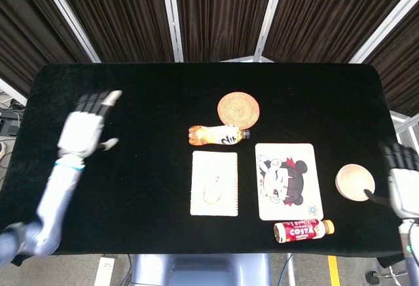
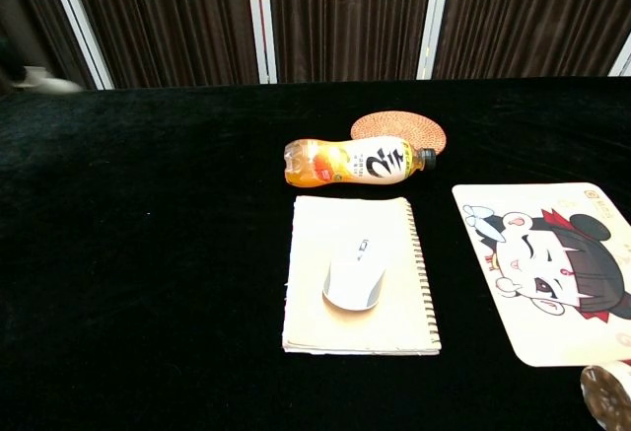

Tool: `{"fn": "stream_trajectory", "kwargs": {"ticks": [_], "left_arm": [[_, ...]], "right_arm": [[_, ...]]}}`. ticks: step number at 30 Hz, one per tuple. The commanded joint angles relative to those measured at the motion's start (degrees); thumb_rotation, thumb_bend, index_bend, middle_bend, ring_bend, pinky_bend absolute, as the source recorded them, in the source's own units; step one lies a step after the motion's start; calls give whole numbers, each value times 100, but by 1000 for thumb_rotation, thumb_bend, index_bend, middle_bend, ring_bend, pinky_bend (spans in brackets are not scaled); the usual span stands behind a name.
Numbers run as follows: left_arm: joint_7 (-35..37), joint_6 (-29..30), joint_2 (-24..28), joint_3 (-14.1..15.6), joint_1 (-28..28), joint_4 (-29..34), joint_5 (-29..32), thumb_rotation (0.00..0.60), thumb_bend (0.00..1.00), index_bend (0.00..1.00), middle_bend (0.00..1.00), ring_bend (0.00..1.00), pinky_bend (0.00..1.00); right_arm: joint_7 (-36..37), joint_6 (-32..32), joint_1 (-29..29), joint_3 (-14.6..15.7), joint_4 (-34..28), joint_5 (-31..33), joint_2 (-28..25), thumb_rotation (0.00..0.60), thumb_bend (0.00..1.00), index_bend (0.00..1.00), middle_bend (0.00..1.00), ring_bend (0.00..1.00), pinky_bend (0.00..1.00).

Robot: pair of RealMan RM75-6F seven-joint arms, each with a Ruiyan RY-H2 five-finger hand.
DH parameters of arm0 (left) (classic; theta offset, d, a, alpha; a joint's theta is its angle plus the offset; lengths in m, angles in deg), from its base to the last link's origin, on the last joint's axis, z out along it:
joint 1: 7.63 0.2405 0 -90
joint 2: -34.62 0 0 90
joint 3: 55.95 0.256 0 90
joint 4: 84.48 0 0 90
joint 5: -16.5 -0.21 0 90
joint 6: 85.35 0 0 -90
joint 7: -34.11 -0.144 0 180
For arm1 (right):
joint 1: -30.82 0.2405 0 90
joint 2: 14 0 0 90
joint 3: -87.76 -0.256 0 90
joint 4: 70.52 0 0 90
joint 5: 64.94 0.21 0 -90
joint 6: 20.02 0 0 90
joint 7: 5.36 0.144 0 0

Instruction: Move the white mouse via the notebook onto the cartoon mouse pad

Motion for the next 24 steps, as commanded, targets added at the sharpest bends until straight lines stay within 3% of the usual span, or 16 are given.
{"fn": "stream_trajectory", "kwargs": {"ticks": [1, 6, 14, 18, 24], "left_arm": [[-545, 862, 888, 8, 1107, 1103, 904, 600, 0, 0, 0, 0, 0], [-302, 1121, 1134, 137, 1576, 1255, 799, 600, 0, 0, 0, 0, 0], [-22, 1025, 1389, 48, 1816, 1208, 668, 600, 0, 0, 0, 0, 0], [138, 793, 1468, -10, 1860, 1131, 744, 600, 0, 0, 0, 0, 0], [234, 611, 1478, -87, 1902, 1017, 743, 600, 0, 0, 0, 0, 0]], "right_arm": [[-26, -1045, 832, 167, -212, -806, -97, 600, 0, 0, 0, 0, 0], [259, -2108, 1821, 246, -170, -1669, 0, 600, 0, 1, 0, 0, 0], [661, -2619, 3071, 413, 315, -3043, 799, 600, 0, 86, 110, 0, 0], [516, -2985, 3613, 479, 694, -3387, 1175, 600, 0, 103, 123, 0, 0], [-9, -3489, 4066, 545, 1089, -3412, 1619, 600, 0, 125, 136, 0, 0]]}}
